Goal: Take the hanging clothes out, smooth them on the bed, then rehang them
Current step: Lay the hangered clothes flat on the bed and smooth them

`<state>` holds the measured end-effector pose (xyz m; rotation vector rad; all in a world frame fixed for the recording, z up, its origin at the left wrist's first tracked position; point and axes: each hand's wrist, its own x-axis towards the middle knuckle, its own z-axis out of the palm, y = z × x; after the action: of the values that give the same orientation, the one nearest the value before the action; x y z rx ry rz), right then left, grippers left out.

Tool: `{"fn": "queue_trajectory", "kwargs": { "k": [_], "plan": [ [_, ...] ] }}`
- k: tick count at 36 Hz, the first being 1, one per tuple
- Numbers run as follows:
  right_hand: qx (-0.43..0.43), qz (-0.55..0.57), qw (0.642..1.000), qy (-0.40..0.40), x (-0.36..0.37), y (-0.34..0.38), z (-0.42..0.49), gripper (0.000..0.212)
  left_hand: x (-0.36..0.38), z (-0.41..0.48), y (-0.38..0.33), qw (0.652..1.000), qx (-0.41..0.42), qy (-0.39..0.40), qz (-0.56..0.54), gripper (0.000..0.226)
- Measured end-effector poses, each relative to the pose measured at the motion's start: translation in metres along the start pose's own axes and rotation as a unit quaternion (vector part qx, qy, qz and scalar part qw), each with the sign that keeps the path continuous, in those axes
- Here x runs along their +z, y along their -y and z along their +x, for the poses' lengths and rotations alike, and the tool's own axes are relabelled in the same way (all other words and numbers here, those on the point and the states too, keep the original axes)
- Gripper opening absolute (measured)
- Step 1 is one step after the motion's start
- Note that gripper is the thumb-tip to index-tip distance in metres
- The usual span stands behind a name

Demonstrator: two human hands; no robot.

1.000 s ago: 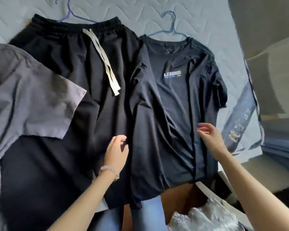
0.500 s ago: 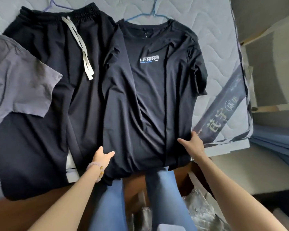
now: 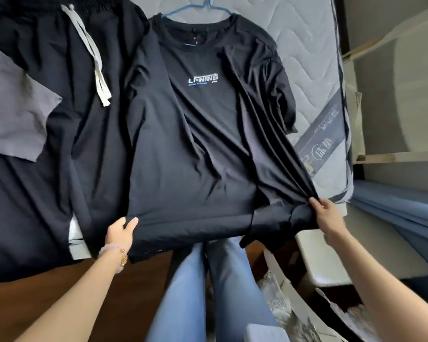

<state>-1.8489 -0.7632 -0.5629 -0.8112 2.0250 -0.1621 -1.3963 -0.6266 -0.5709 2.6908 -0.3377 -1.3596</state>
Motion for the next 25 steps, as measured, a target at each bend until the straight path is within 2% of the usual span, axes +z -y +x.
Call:
{"fn": "queue_trajectory", "kwargs": {
  "k": [3, 7, 12, 17, 19, 21, 23, 25],
  "plan": [
    [-0.012, -0.025, 0.999, -0.023, -0.016, 0.002, 0.003, 0.028, 0.011, -0.006, -0.005, 0.999, 0.03, -0.012, 0.036, 0.046],
    [-0.023, -0.026, 0.998, -0.055, -0.019, 0.001, 0.013, 0.03, 0.022, -0.015, -0.006, 0.997, 0.051, -0.042, 0.039, 0.049],
    [0.0, -0.025, 0.998, -0.061, -0.009, 0.001, 0.015, 0.023, 0.028, -0.018, -0.003, 0.997, 0.033, -0.056, 0.037, 0.039],
    [-0.056, -0.066, 0.99, -0.107, 0.004, -0.008, -0.01, 0.024, 0.033, -0.023, 0.001, 0.998, -0.002, -0.054, 0.036, 0.025],
    [-0.097, -0.087, 0.987, -0.092, 0.015, -0.013, -0.029, 0.023, 0.036, -0.027, 0.0, 0.998, -0.013, -0.049, 0.041, 0.026],
    [-0.126, -0.111, 0.985, -0.05, 0.029, -0.02, -0.041, 0.031, 0.037, -0.032, -0.001, 0.998, -0.026, -0.043, 0.036, 0.03],
    [-0.117, -0.122, 0.985, -0.017, 0.041, -0.025, -0.046, 0.045, 0.037, -0.039, -0.003, 0.999, -0.031, -0.03, 0.03, 0.034],
    [-0.097, -0.126, 0.987, -0.02, 0.049, -0.026, -0.043, 0.05, 0.036, -0.044, -0.002, 0.999, -0.037, -0.016, 0.015, 0.04]
  ]
}}
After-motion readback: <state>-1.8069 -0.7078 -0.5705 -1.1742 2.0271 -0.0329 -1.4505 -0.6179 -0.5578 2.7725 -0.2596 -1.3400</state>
